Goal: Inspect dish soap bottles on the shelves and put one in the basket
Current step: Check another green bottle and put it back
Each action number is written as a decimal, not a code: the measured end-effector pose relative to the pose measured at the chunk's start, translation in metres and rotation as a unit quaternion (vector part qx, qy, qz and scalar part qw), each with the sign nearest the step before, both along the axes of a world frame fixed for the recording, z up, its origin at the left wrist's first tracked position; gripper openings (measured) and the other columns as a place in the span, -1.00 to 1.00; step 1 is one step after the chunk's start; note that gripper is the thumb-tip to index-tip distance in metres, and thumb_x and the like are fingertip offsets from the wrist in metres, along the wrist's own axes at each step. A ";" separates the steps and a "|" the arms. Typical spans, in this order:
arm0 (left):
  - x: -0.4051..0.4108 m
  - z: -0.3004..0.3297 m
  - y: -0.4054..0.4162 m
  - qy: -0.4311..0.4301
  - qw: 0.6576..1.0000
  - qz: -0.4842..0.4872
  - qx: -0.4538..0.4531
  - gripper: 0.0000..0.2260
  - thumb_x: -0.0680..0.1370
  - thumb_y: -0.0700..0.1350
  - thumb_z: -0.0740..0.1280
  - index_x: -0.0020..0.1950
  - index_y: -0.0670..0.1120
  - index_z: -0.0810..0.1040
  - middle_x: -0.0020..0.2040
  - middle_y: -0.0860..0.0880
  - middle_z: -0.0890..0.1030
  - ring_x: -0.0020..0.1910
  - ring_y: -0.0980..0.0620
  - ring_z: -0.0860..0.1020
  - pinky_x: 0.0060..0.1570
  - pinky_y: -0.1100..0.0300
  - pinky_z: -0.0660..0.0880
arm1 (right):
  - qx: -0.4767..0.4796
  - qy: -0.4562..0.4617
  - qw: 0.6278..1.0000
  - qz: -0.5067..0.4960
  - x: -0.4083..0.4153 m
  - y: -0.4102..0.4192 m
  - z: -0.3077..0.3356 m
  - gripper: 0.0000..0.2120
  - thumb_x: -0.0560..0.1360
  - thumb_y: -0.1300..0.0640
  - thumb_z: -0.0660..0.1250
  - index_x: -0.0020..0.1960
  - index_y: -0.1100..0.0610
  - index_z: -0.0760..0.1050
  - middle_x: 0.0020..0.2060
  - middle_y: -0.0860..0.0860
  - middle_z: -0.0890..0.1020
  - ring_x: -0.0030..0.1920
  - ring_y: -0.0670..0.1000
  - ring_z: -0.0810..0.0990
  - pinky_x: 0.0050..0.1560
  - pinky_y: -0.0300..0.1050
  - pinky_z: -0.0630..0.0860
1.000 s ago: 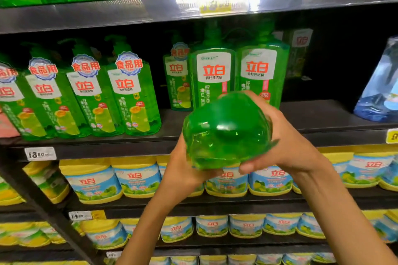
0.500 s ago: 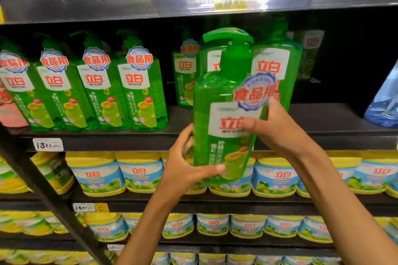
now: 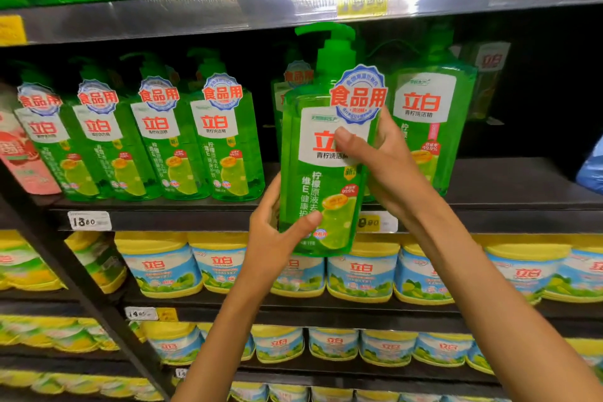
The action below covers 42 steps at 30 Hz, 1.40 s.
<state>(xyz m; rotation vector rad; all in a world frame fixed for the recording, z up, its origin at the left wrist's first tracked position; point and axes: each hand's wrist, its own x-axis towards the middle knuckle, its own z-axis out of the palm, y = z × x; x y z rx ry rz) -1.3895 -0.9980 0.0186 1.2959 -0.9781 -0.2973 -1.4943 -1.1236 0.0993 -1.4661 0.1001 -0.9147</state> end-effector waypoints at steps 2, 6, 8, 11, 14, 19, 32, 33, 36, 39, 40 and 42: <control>0.010 0.001 -0.002 -0.007 1.000 0.013 0.006 -0.32 0.35 0.03 0.48 0.42 -0.12 0.38 0.19 0.12 0.62 0.17 0.18 0.57 0.04 0.34 0.52 | -0.037 0.008 0.999 0.006 0.008 -0.002 0.005 -0.43 0.34 0.14 0.50 0.29 -0.03 0.38 0.17 -0.05 0.61 0.24 -0.01 0.57 0.25 -0.05 0.52; 0.032 -0.004 -0.010 0.005 0.999 0.041 0.019 -0.26 0.37 0.02 0.52 0.47 -0.11 0.31 0.33 -0.02 0.53 0.32 0.05 0.48 0.30 0.00 0.44 | -0.112 0.035 0.993 0.020 0.026 -0.008 0.009 -0.34 0.36 0.20 0.50 0.37 -0.03 0.30 0.28 -0.04 0.51 0.37 0.01 0.45 0.44 0.06 0.33; 0.044 -0.009 -0.013 0.012 0.998 0.050 0.021 -0.23 0.35 0.01 0.48 0.49 -0.13 0.27 0.38 -0.06 0.47 0.37 0.01 0.43 0.35 -0.09 0.38 | -0.121 0.049 0.991 0.024 0.036 -0.009 0.006 -0.31 0.36 0.18 0.51 0.38 -0.06 0.27 0.32 0.00 0.48 0.38 0.00 0.43 0.46 0.06 0.30; 0.054 -0.016 -0.018 0.023 0.998 0.059 0.029 -0.22 0.36 0.01 0.46 0.51 -0.13 0.24 0.42 -0.07 0.43 0.40 0.00 0.40 0.37 -0.10 0.35 | -0.117 0.055 0.992 0.009 0.049 -0.010 0.000 -0.30 0.39 0.21 0.47 0.43 0.01 0.25 0.31 0.00 0.49 0.35 -0.05 0.45 0.44 -0.03 0.33; 0.060 -0.021 -0.025 0.035 0.995 0.083 0.040 -0.14 0.33 0.12 0.43 0.53 -0.09 0.17 0.51 -0.05 0.29 0.46 0.03 0.28 0.40 0.11 0.30 | -0.179 0.061 0.981 -0.043 0.059 -0.012 0.000 -0.34 0.44 0.22 0.47 0.44 0.03 0.26 0.36 0.03 0.43 0.35 -0.08 0.42 0.39 -0.23 0.34; 0.059 -0.024 -0.035 -0.052 0.985 0.146 0.074 -0.18 0.39 0.27 0.28 0.56 -0.01 0.08 0.54 0.05 0.18 0.50 0.06 0.16 0.43 0.10 0.18 | -0.318 0.100 0.927 -0.171 0.067 -0.011 0.000 -0.36 0.48 0.11 0.45 0.45 0.20 0.27 0.40 0.09 0.37 0.41 -0.01 0.33 0.33 -0.40 0.20; 0.038 -0.021 -0.058 -0.148 0.926 0.348 0.003 -0.42 0.55 0.03 0.27 0.51 -0.12 0.17 0.30 -0.13 0.36 0.24 -0.02 0.34 0.25 0.05 0.33 | -0.473 0.137 0.721 -0.487 0.084 -0.019 0.003 -0.33 0.32 -0.31 0.43 0.23 0.15 0.55 0.44 0.24 0.34 0.39 0.10 0.12 0.28 0.08 0.12; 0.036 -0.020 -0.062 -0.163 0.913 0.375 0.015 -0.45 0.57 0.00 0.24 0.49 -0.19 0.20 0.33 -0.18 0.35 0.26 -0.07 0.33 0.27 0.01 0.33 | -0.486 0.143 0.710 -0.489 0.086 -0.021 0.002 -0.29 0.29 -0.32 0.44 0.24 0.17 0.54 0.44 0.25 0.33 0.40 0.10 0.10 0.28 0.08 0.10; 0.028 -0.022 -0.073 -0.225 0.880 0.412 0.072 -0.48 0.62 -0.04 0.17 0.46 -0.34 0.20 0.38 -0.31 0.33 0.27 -0.16 0.28 0.24 -0.07 0.34 | -0.532 0.169 0.678 -0.479 0.086 -0.029 0.000 -0.08 0.16 -0.38 0.49 0.30 0.22 0.48 0.46 0.26 0.31 0.43 0.13 0.04 0.35 0.10 0.00; 0.035 -0.029 -0.076 -0.277 0.859 0.414 0.122 -0.37 0.59 0.08 0.15 0.46 -0.38 0.18 0.37 -0.36 0.33 0.24 -0.21 0.29 0.18 -0.15 0.40 | -0.536 0.173 0.659 -0.498 0.088 -0.030 -0.002 -0.04 0.11 -0.38 0.50 0.30 0.23 0.47 0.46 0.25 0.31 0.44 0.16 0.03 0.39 0.13 -0.03; 0.038 -0.029 -0.076 -0.288 0.852 0.414 0.137 -0.30 0.57 0.16 0.16 0.46 -0.37 0.18 0.37 -0.35 0.34 0.23 -0.21 0.30 0.17 -0.14 0.40 | -0.532 0.173 0.655 -0.508 0.090 -0.029 -0.002 -0.05 0.11 -0.37 0.51 0.28 0.24 0.47 0.45 0.25 0.33 0.44 0.17 0.04 0.39 0.13 -0.04; 0.042 -0.026 -0.077 -0.290 0.848 0.410 0.167 -0.17 0.49 0.30 0.14 0.48 -0.35 0.18 0.34 -0.33 0.37 0.20 -0.23 0.36 0.15 -0.13 0.41 | -0.522 0.180 0.646 -0.527 0.095 -0.026 -0.002 -0.07 0.10 -0.35 0.52 0.25 0.26 0.49 0.44 0.24 0.35 0.47 0.24 0.10 0.41 0.16 -0.04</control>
